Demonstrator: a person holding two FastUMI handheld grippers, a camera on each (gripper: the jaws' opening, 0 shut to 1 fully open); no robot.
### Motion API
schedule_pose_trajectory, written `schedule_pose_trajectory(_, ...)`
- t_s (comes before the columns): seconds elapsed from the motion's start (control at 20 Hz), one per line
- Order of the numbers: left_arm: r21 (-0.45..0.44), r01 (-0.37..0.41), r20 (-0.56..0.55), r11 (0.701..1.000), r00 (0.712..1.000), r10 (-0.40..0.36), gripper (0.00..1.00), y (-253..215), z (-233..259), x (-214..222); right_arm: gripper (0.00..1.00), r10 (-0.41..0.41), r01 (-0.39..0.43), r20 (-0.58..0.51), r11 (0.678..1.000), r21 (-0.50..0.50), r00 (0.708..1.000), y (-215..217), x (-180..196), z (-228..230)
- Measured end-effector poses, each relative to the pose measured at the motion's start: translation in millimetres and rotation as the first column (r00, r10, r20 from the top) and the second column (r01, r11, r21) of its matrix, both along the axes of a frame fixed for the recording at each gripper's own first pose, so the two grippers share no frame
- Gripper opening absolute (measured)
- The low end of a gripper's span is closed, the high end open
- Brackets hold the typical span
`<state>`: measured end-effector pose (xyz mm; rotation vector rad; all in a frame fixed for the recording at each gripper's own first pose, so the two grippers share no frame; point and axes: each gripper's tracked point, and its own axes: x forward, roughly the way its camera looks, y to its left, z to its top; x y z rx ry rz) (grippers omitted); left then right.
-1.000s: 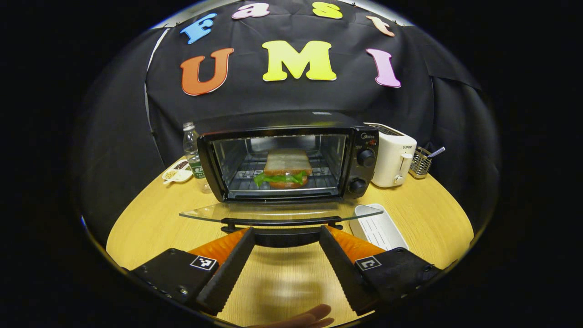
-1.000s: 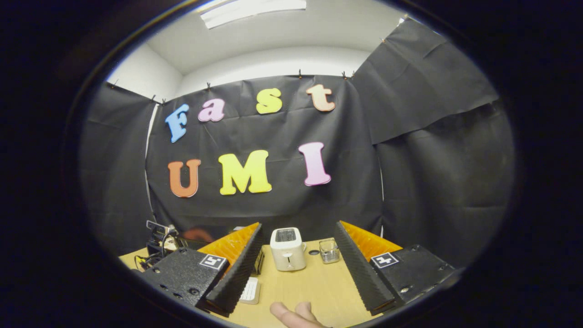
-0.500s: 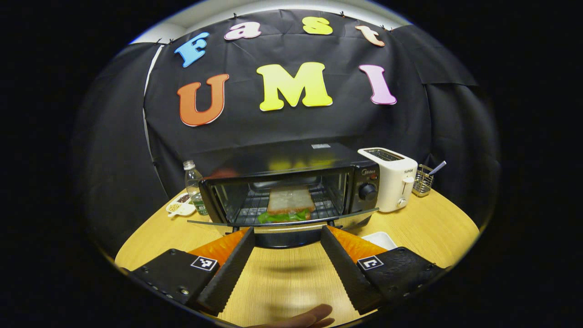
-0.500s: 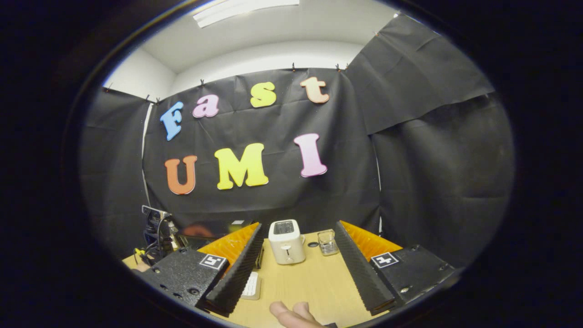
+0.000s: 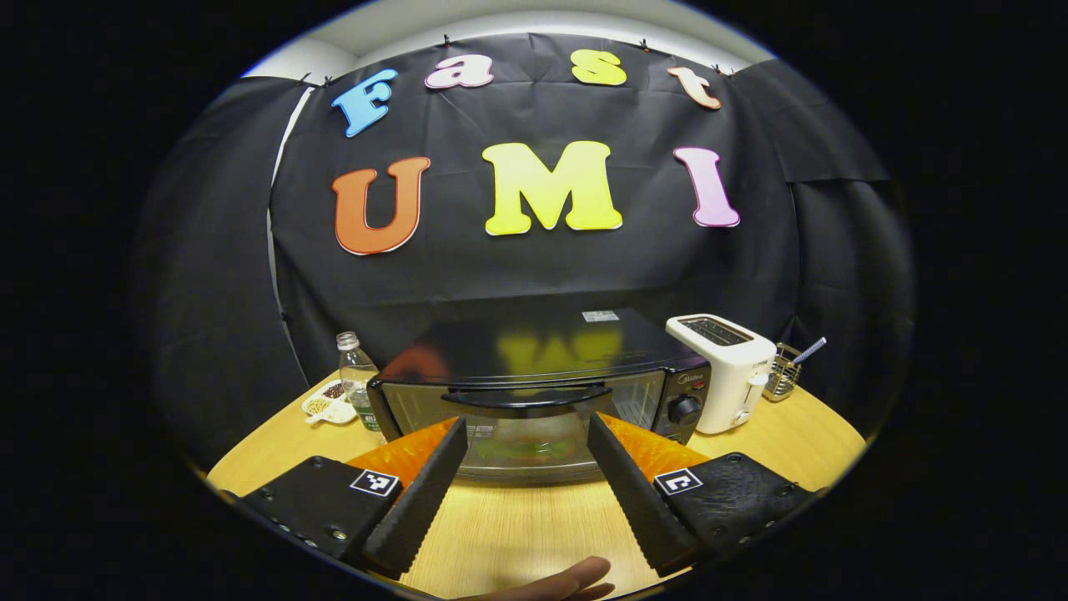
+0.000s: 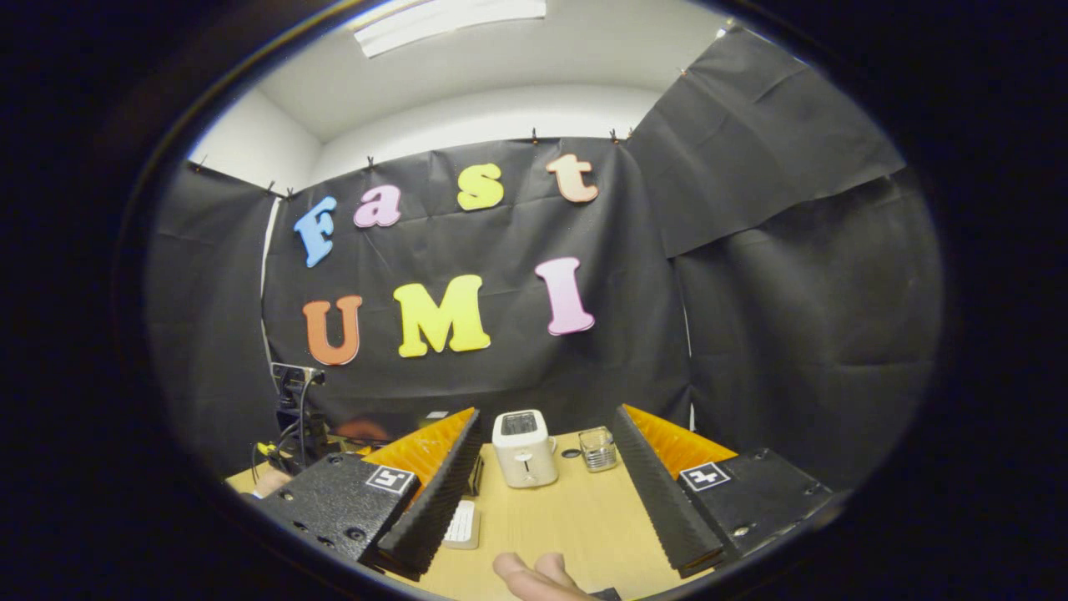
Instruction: Open the electric oven with the left hand, put the food in, and close the electric oven.
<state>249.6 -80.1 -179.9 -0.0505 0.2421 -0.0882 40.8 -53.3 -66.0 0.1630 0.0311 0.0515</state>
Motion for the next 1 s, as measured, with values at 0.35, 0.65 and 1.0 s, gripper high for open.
schedule_pose_trajectory(0.35,0.023,-0.022,0.055,0.999,0.998,0.021,0.95,12,49,-63,1.0,-0.002,0.002,0.016,1.0,0.001,1.0,-2,-20,9)
schedule_pose_trajectory(0.65,-0.052,-0.031,0.119,0.998,0.992,0.037,0.95,19,89,-131,0.89,-0.03,0.03,0.022,1.0,0.005,0.999,-9,-25,10)
schedule_pose_trajectory(1.0,-0.043,-0.027,0.18,0.999,0.983,0.035,0.96,24,117,-202,0.89,0.003,-0.003,-0.006,0.999,-0.045,1.0,11,-16,-5)
